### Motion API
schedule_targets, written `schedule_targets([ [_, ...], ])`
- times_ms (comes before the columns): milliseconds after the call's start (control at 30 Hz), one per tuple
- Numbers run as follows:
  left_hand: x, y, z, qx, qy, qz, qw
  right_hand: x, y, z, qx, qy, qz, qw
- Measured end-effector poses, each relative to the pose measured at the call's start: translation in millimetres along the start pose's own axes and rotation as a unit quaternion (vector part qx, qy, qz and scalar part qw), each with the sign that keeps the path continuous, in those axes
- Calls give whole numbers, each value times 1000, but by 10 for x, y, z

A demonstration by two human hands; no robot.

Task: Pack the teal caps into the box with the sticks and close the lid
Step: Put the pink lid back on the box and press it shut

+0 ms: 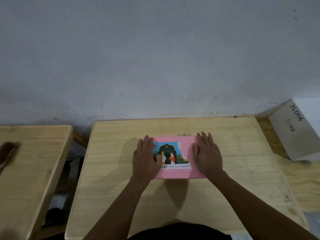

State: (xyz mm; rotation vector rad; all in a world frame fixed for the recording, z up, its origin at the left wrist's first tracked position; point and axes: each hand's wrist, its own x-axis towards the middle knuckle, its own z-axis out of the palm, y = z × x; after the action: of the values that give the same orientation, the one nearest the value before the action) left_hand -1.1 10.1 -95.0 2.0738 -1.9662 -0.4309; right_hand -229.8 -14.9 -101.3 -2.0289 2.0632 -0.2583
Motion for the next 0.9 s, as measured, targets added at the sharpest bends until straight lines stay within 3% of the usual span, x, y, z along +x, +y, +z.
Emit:
schedule_targets([
  [900, 5, 36, 34, -29, 33, 23, 999, -43, 0, 24, 29, 24, 16, 999],
])
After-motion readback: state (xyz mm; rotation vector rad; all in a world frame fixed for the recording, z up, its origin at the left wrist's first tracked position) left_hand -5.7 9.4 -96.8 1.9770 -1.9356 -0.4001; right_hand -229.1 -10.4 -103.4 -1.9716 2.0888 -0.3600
